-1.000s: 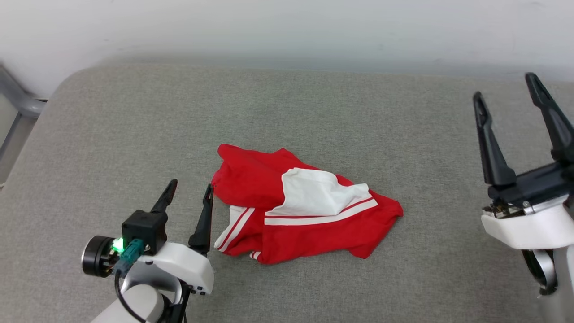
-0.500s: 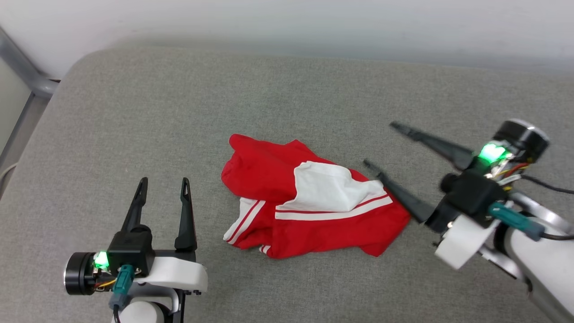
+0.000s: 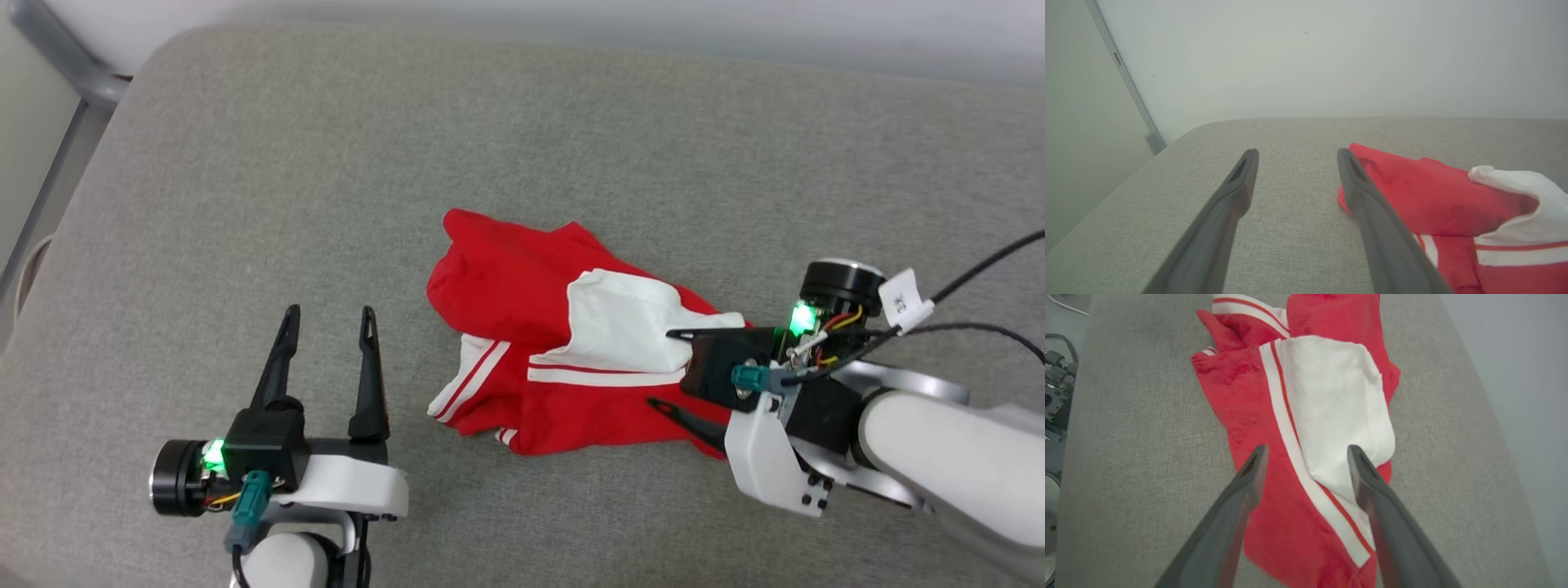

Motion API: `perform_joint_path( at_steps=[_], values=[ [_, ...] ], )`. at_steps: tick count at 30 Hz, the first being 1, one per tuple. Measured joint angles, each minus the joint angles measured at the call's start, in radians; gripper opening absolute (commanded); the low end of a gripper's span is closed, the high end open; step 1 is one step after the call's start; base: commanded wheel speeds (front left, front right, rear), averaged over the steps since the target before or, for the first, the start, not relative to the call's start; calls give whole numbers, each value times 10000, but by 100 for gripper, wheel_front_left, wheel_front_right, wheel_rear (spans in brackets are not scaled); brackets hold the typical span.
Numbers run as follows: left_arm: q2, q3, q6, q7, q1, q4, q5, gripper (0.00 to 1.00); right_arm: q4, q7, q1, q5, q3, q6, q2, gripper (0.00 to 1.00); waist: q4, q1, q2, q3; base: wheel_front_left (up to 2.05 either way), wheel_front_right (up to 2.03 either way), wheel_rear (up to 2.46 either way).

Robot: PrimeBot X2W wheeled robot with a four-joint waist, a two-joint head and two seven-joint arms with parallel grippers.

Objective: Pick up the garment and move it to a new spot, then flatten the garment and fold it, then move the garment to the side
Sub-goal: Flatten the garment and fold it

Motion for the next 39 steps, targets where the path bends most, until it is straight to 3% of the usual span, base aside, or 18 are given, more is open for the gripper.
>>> perform_joint_path(
  at_steps=[11,12,13,14,18,24,31,39],
  values=[
    [-765,435,-698,0,-293,249,495,100,1459,234,170,-838,159,0,548,100,630,0,0,781,0,0,0],
    [-792,487,-746,0,-310,274,535,100,1513,199,200,-901,153,0,556,40,654,0,0,824,0,0,0],
    [-811,546,-775,0,-325,293,562,100,1593,157,205,-905,148,0,571,9,662,0,0,856,0,0,0],
    [-836,596,-794,0,-334,314,571,100,1628,157,221,-932,144,0,583,0,651,1,0,869,0,0,0],
    [-940,736,-888,0,-334,391,658,100,1733,-474,220,-953,167,2,660,0,502,0,0,809,0,0,0],
    [-991,959,-1032,0,-265,414,817,100,2119,-2552,49,-138,-387,0,779,0,154,0,0,489,0,0,0],
    [-1024,1172,-1127,0,35,408,905,100,2360,-4219,1466,316,-2556,0,828,0,-412,0,0,85,0,0,0],
    [-1045,1266,-1279,0,182,447,959,100,3356,-5164,3951,474,-6238,0,951,0,-926,0,0,-149,0,0,0]
  ],
)
